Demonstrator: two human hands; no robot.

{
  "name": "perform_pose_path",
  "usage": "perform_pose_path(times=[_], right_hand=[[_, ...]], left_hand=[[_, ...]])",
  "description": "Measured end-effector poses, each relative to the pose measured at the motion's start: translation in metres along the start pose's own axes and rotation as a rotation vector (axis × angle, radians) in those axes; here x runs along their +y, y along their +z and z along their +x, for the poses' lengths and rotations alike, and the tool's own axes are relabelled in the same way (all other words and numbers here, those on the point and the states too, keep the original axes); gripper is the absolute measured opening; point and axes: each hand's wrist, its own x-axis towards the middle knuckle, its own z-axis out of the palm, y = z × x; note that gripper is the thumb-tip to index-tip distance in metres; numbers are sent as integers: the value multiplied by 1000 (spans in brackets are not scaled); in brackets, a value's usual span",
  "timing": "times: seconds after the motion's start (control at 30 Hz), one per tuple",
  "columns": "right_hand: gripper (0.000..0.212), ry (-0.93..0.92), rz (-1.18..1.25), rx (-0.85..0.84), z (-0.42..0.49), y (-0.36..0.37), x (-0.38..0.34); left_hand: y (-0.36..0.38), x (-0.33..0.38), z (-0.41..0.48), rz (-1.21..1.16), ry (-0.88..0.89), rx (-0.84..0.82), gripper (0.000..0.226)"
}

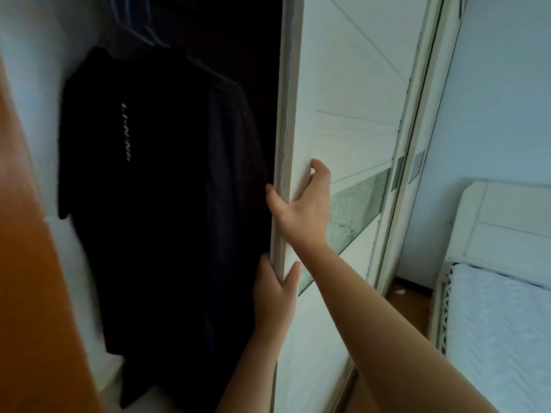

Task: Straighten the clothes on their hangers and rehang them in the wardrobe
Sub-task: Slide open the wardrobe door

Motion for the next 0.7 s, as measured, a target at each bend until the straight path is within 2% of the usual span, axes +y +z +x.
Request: perform_pose_path(times=[0.2, 0.4, 0.7], right_hand=[[79, 0, -21, -6, 43, -8, 49], [81, -6, -57, -16, 91, -15, 106], [81, -31, -124, -41, 160, -30, 184]], left_hand=[[61, -7, 27, 94, 57, 71, 77], [123, -14, 55, 87, 124, 66, 110], [214, -18, 100, 101, 90, 26, 99]])
